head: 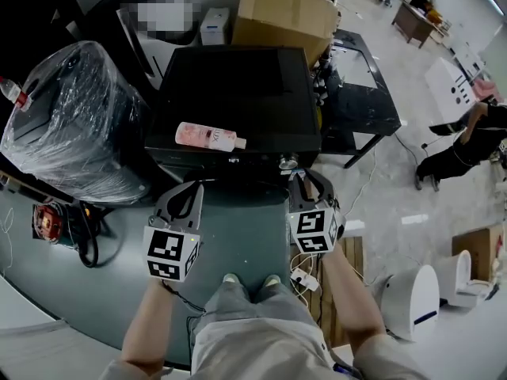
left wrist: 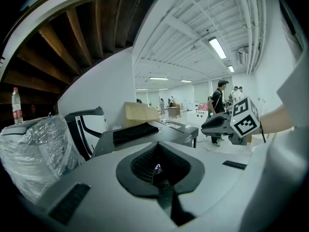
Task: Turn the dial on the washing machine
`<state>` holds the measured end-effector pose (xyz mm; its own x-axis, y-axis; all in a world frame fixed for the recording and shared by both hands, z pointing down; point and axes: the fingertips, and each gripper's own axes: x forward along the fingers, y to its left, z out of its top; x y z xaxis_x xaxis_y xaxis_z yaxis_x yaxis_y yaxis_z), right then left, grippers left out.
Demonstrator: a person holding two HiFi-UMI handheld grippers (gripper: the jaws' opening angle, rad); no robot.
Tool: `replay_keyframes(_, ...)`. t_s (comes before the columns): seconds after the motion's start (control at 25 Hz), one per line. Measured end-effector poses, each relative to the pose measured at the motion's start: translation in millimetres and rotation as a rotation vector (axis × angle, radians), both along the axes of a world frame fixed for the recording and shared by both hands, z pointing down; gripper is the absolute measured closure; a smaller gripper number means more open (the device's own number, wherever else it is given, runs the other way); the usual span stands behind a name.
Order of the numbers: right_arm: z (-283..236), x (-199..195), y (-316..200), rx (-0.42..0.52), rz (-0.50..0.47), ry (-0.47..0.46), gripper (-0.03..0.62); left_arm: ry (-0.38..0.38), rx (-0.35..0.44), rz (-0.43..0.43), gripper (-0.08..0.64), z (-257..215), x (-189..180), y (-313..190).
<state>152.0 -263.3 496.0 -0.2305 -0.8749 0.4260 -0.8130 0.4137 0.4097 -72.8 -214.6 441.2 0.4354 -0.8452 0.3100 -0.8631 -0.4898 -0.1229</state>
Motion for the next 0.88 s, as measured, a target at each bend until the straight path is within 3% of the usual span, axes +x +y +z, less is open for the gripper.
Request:
replay_keyframes(0.08,-25.4,-2.1,9.7,0.007,-0.016,-0.057,0.526,-0.001,0.009,-0.001,0.541,-14.7,1.2,4.7)
replay_keyframes(0.32,-100.4,-4.9,36.0,0.042,-0.049,-0.233,0.552,-0.003,0.055,-0.001,0.541,-62.1,4.6,18.6)
replay_keyframes(0.48,-145.4,-5.8,52.7,0.059,-0.072,-0.342,0.557,-0.063,0.116,0.034,0.541,-92.7,12.9,31.1)
replay_keyframes(0.72,-209.2,-7.9,78.5,0.145,-0.112,-0.412,0.560,-0.073,0.192,0.040,0.541,-138.5,14.6,46.6)
replay_keyframes(0.88,-240.3,-14.2,100.5,0.179,-0.167,-0.398,0.561,-0.078,0.217,0.044,0.541,-161.0,13.5,59.5)
